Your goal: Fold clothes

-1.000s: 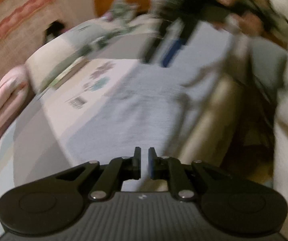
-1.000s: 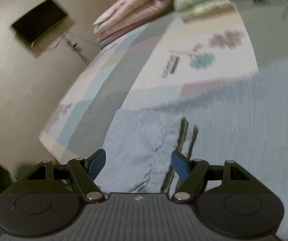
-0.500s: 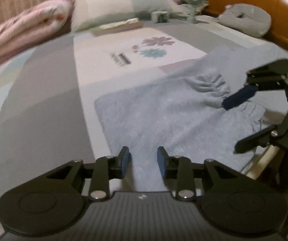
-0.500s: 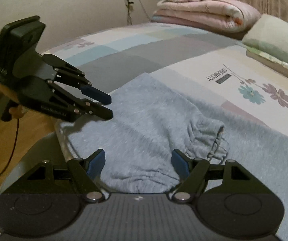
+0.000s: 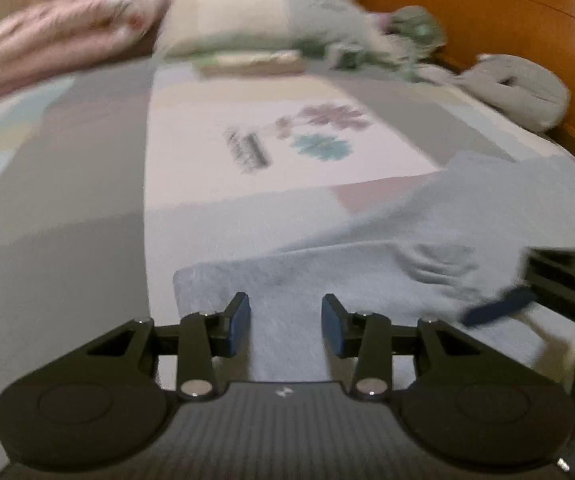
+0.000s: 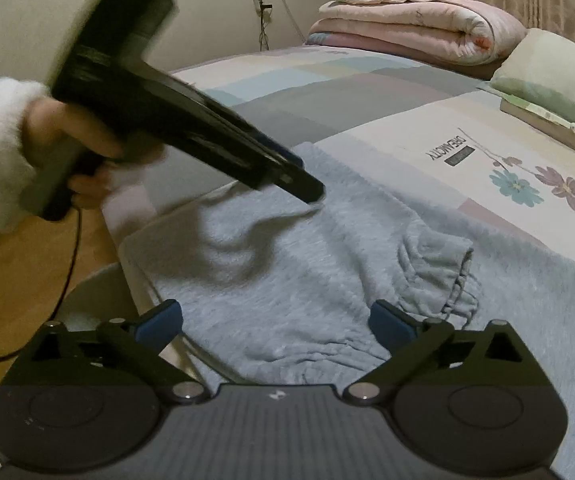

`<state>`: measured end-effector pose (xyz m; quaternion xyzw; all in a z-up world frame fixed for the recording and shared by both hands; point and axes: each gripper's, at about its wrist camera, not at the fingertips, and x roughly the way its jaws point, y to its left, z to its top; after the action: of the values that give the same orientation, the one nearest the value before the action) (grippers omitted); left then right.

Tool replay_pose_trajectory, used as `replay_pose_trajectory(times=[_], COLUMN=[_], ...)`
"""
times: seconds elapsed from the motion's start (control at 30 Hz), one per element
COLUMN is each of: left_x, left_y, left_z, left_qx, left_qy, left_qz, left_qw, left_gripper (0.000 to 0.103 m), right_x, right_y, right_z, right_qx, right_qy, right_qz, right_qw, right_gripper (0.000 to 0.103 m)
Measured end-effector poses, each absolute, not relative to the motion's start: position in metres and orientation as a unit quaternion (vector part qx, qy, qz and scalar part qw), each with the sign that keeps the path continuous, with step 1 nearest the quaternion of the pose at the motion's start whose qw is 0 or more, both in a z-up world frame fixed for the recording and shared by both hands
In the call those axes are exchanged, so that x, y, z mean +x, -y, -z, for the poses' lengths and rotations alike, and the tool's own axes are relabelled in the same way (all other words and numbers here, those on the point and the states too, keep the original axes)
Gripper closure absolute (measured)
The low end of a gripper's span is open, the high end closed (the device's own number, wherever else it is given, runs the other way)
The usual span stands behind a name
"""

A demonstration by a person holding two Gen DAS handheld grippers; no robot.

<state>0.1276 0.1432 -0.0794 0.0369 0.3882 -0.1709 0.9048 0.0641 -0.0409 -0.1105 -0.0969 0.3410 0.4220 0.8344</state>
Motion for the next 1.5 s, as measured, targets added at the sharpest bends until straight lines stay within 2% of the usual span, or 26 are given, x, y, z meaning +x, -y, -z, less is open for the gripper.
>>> replay_pose_trajectory(times=[0.2,0.33,0.5,0.63,0.77,0.93,1.03,1.27,1.5], left_x=[0.112,0.095,0.075,0.054,0.04,0.033,0.03,0.026,0.03], left_y=[-0.136,-0.143,-0.146,-0.148,-0.147,-0.133,-0.125,-0.109,-0.079], left_z=[0.069,0.054,0.053,0.054,0.051,0.049,0.05,0.05,0.051], left_qx=[0.072,0.063,0.067,0.062,0.036,0.046,0.051,0.072,0.1], left_qy=[-0.372,-0.364,-0.375,-0.373,-0.37,-0.363,-0.367,-0.37,-0.369], left_qz=[0.14,0.102,0.06,0.048,0.055,0.063,0.069,0.073,0.097], left_qw=[0.915,0.924,0.923,0.924,0.927,0.928,0.926,0.923,0.919], left_gripper=[0.058,0.039,0.03,0.027,0.025,0.024,0.022,0.02,0.019], right_x=[0.068,0.082,0.105,0.1,0.079,0.073,0.072,0.06,0.049], right_y=[0.055,0.052,0.045,0.06,0.071,0.065,0.076,0.14,0.203], right_z=[0.088,0.082,0.102,0.099,0.084,0.106,0.113,0.086,0.118], right_qx=[-0.066,-0.072,-0.097,-0.096,-0.112,-0.159,-0.128,-0.078,-0.052], right_qy=[-0.329,-0.315,-0.341,-0.341,-0.307,-0.33,-0.347,-0.331,-0.394], right_qz=[-0.422,-0.409,-0.382,-0.374,-0.369,-0.335,-0.326,-0.248,-0.124], right_qw=[0.842,0.853,0.853,0.857,0.87,0.868,0.87,0.907,0.909], right_gripper=[0.0,0.0,0.0,0.0,0.0,0.0,0.0,0.0,0.0])
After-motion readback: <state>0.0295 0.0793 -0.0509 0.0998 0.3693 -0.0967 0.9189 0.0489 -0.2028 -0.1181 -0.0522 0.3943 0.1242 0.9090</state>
